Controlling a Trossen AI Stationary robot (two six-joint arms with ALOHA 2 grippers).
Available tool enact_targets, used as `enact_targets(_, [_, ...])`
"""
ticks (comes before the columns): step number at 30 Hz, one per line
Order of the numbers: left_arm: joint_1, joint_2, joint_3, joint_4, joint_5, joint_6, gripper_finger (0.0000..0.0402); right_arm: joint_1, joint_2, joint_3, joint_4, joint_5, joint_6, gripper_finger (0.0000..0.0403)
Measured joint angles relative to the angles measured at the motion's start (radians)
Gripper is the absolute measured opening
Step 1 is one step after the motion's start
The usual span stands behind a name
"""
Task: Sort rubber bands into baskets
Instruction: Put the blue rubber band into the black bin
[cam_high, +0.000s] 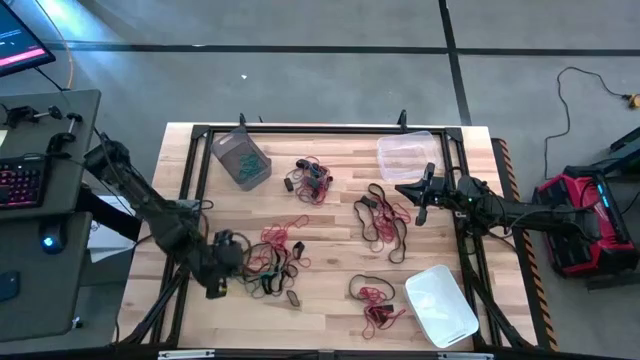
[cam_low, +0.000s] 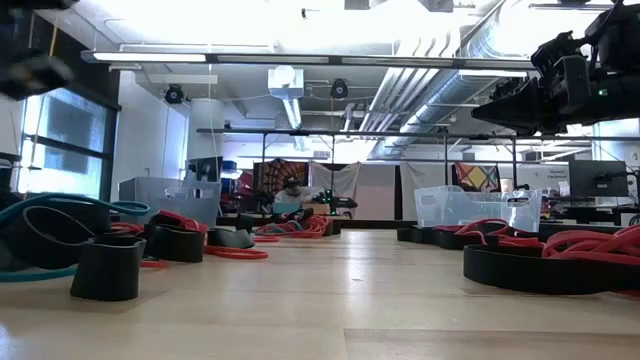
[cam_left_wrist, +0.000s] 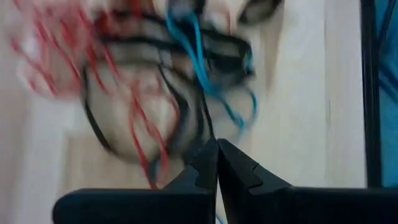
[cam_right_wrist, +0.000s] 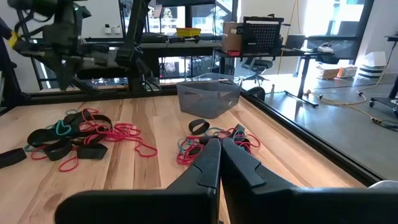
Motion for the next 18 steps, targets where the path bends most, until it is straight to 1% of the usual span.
enact_targets(3, [-0.058, 0.056, 0.0, -0.018, 0.024, -0.154, 0.0017, 0.0, 0.0, 0.0, 0.007, 0.0, -0.005, 0.0])
enact_targets(7, [-0.125, 0.135, 0.0, -0.017, 0.028, -0.276, 0.0045, 0.0, 0.0, 0.0, 0.007, 0.0, -0.005, 0.0])
enact_targets(13, [-0.166, 0.24, 0.0, -0.067, 0.054, -0.389, 0.0094, 0.0, 0.0, 0.0, 0.006, 0.0, -0.005, 0.0])
enact_targets(18, [-0.166, 0.306, -0.001, -0.069, 0.052, -0.405, 0.0125, 0.0, 0.0, 0.0, 0.006, 0.0, -0.005, 0.0])
